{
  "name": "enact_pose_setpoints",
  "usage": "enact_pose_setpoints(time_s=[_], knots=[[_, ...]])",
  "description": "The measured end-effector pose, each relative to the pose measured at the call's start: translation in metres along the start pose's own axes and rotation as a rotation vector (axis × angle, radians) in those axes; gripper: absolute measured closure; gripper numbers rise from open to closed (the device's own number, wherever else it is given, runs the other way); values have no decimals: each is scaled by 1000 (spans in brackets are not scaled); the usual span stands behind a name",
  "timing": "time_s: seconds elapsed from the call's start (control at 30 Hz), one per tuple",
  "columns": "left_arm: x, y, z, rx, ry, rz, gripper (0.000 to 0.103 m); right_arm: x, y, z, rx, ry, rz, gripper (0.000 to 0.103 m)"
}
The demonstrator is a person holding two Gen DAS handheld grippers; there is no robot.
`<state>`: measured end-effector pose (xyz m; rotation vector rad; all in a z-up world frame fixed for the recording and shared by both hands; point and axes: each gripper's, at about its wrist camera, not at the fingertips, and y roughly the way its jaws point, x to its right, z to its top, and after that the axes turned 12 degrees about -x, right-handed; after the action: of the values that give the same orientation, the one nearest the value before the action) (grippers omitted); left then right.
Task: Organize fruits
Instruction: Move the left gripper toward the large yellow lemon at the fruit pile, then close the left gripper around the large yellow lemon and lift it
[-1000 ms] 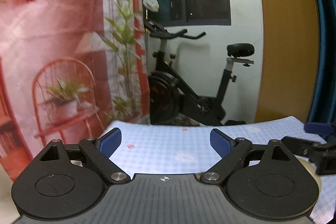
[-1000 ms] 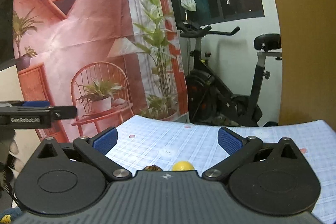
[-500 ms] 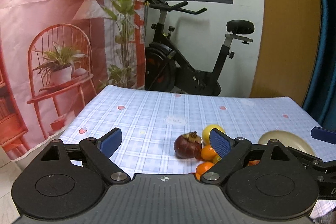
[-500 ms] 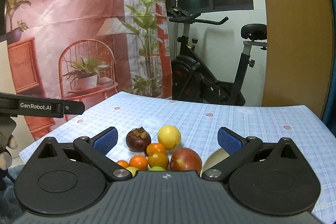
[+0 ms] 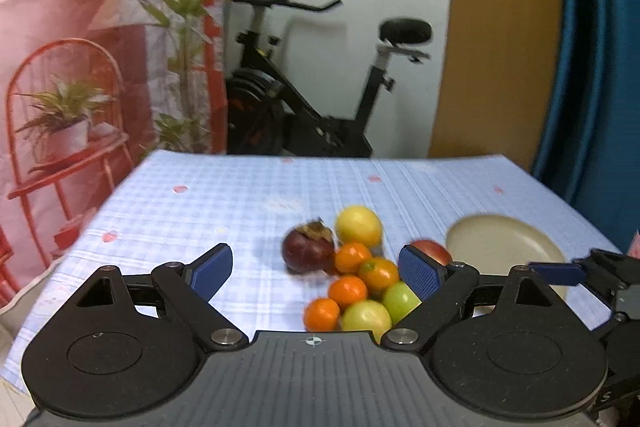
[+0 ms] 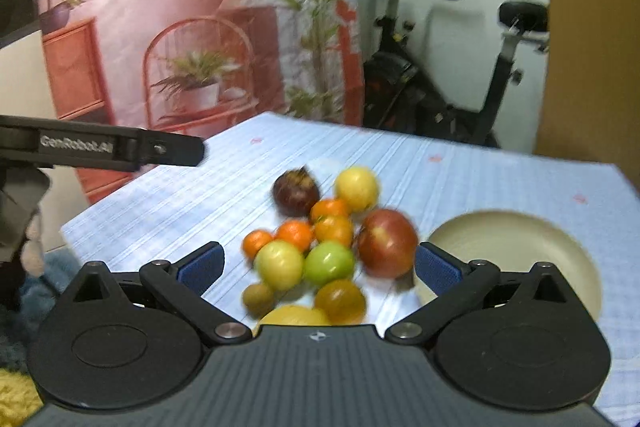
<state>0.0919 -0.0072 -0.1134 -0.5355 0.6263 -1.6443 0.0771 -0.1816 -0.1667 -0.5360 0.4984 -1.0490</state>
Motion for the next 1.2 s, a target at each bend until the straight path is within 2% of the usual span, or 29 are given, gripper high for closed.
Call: enact_pose_setpoints(time_s=[0.23,0.27,0.33,0.47,0.8,1.07,1.2], knots=[[1,16,-6,-71,18,-75,12,3,13,-12,-108,20,33,5],[1,19,-6,-82,18,-90,13,4,15,-14,-123,25,45,8],[1,24,-9,-109,19,-127,23,5,19,-18,-153,37,74,12],[7,34,-14,-162,34,-192,24,3,26,-20,-200,31,106,17],[26,53,-23,-244,111,-315,25,3,33,-23,-245,43,136,33],[34,65,-29,-303,126,-383,27,3,36,-24,-261,58,148,33],[33,74,-30,-342,106,-414,34,2,38,-24,-273,56,144,35]])
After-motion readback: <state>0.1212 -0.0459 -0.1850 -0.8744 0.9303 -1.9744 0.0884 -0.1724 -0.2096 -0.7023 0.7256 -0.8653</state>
